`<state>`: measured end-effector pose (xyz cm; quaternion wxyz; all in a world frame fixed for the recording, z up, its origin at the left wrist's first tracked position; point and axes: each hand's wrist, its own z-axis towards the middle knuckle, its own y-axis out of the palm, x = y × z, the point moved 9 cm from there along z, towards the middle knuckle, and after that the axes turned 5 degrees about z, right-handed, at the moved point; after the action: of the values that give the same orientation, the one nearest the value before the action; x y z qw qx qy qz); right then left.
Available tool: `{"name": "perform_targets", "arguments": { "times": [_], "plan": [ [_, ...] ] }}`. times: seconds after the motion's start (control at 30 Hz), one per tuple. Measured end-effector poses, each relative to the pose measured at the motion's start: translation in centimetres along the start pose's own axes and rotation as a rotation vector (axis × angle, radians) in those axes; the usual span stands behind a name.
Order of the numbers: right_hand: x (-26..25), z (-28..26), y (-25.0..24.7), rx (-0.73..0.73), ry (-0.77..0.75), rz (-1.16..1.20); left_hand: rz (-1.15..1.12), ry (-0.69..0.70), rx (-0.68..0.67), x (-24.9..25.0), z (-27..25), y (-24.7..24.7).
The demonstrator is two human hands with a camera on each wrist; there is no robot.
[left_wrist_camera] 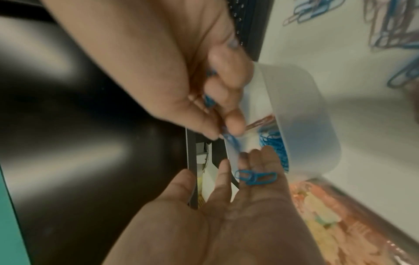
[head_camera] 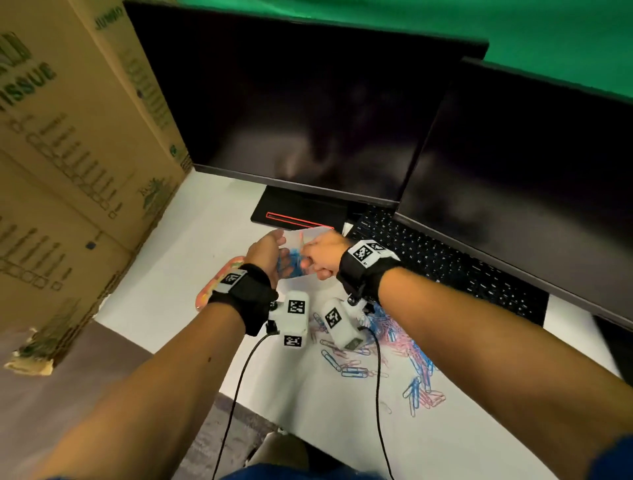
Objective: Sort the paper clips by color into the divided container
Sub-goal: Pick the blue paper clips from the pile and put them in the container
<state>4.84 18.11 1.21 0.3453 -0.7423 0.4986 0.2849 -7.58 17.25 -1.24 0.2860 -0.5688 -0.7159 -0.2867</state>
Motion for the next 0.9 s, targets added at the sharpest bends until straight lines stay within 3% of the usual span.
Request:
{"name": "perform_targets", "arguments": {
  "times": [0.1, 0.27, 0.4, 0.5, 0.63, 0.7, 0.8, 0.9],
  "plan": [
    [-1.2, 1.0, 0.6, 0.023, 0.008, 0.002, 0.13, 0.024, 0.038, 0.6, 0.6, -0.2],
    [-2.6, 1.3, 0.9, -0.088, -0.104, -0.388, 0.215, 0.193, 0.062, 2.2, 0.3, -0.4],
    [-1.8, 0.4, 0.6, -0.126, -0.119, 0.062, 0.348, 0.456, 0.102, 3.1, -1.6, -0.7],
    [0.5, -1.7, -1.7, -0.058, -0.132, 0.078, 0.579, 0.647, -0.03, 1.3, -4.1, 1.0],
    [5.7, -4.4, -5.4, 0.09, -0.213, -0.409, 1.217, 0.785, -0.304, -5.9, -6.5, 4.3],
    [8.9, -5.0, -5.7, 0.076, -0.174, -0.657, 1.468, 0.826, -0.396, -9.6, -6.9, 5.4],
    [12.0, -5.3, -5.3, 0.069, -0.111, -0.72, 1.675, 0.814, -0.474, -13.2, -7.0, 6.2],
    [13.1, -5.1, -4.5, 0.106, -0.132, -0.78, 1.726, 0.829, -0.474, -14.1, -6.8, 6.7]
  ]
}}
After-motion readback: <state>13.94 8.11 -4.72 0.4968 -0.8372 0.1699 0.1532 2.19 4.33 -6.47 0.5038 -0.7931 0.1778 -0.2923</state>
